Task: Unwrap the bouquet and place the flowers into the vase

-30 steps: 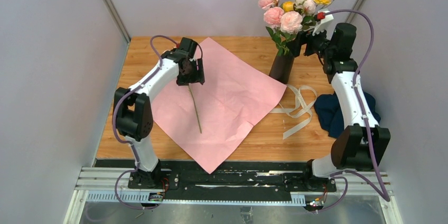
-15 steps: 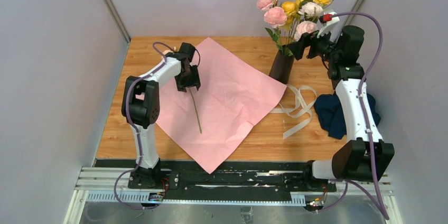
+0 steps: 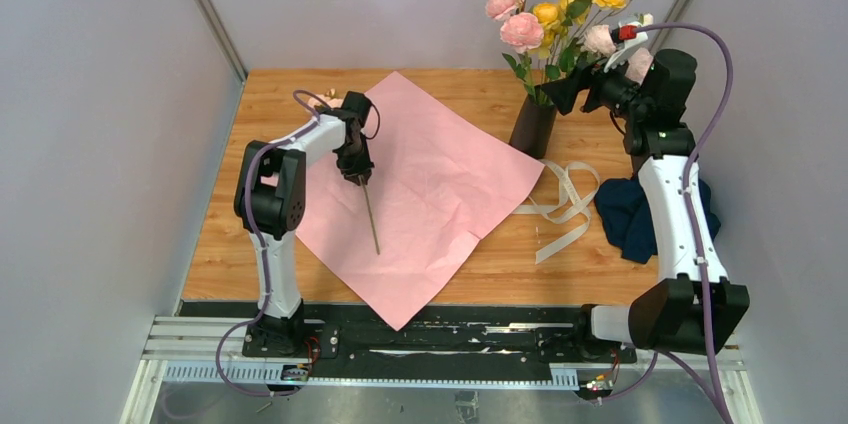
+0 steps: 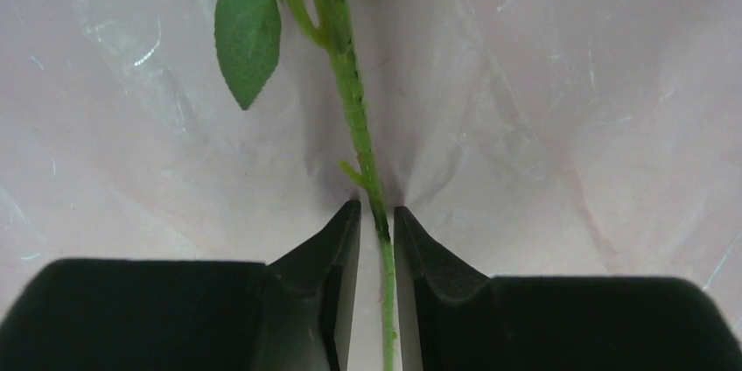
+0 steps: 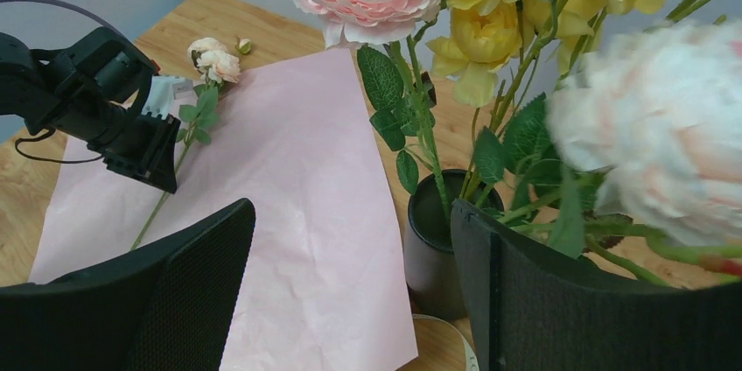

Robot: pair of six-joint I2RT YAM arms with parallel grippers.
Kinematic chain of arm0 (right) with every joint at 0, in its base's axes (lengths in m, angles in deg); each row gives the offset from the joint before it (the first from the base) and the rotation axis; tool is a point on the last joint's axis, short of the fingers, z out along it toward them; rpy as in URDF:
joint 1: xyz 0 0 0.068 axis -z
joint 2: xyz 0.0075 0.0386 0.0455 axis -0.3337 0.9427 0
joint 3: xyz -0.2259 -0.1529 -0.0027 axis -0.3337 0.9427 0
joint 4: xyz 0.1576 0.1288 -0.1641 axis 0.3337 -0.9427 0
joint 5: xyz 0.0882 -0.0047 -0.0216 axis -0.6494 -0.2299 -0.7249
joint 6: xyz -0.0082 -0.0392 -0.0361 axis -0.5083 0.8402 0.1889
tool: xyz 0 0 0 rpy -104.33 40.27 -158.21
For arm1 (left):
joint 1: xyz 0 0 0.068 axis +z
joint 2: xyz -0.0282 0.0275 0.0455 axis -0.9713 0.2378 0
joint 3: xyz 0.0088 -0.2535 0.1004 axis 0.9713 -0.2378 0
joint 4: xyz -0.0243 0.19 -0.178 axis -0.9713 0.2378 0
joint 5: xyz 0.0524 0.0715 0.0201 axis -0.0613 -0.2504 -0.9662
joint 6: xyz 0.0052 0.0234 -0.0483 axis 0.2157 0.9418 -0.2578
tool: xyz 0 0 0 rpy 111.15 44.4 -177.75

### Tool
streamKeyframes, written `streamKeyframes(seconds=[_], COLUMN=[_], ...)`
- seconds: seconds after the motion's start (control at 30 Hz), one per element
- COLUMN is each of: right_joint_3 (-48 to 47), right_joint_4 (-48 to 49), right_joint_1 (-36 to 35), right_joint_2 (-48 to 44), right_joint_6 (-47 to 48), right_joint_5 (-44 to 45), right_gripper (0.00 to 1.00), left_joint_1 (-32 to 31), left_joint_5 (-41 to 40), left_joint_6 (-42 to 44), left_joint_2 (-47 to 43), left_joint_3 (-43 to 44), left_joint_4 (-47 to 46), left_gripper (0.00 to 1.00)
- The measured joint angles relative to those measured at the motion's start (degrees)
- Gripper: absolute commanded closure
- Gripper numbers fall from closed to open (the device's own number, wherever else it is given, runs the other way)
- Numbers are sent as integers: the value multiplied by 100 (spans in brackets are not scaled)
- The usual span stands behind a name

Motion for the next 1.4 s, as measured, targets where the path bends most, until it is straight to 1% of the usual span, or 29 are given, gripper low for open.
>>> streamKeyframes(seconds=[0.13,0.2,0.3,0.33,0.37,0.43,0.67,0.83,1.0,1.1,1.23,1.4], right_joint_3=[0,0,11,28,48,83,79,22,-385,-640,-804,-931], right_joint_4=[-4,0,7,20,42,70,83,66,-7,-46,-125,-345], right_joint_1=[0,0,0,0,0,0,0,-2,-153,-525,-1209,-1834], right_joint_2=[-81,-101,-87,-76,-70,-42,-39,-240,-455,-455,-267,481], right_joint_6=[-15,-15,-35,-57,-74,-120,-201,-289,-363,-382,-380,-562], right_joint_5=[0,0,-11,-24,-37,-83,-151,-332,-562,-647,-715,-621], right_gripper=[14,18,18,18,18,18,18,18,20,20,21,19], left_joint_1=[0,0,2,0,2,2,2,-7,-101,-186,-273,-328], left_joint_5=[24,42,63,79,85,90,151,157,166,173,203,205], left_joint_6=[13,24,28,28,31,42,57,138,232,295,339,439], left_joint_2=[57,59,59,57,57,57,57,37,-129,-411,-883,-1355], left_joint_3=[0,0,0,0,0,0,0,-4,-33,-33,-33,-94], left_joint_4=[-28,-28,-28,-31,-28,-15,-4,-13,-116,-155,-212,-339], left_gripper=[75,75,75,78,87,100,100,100,100,100,100,100])
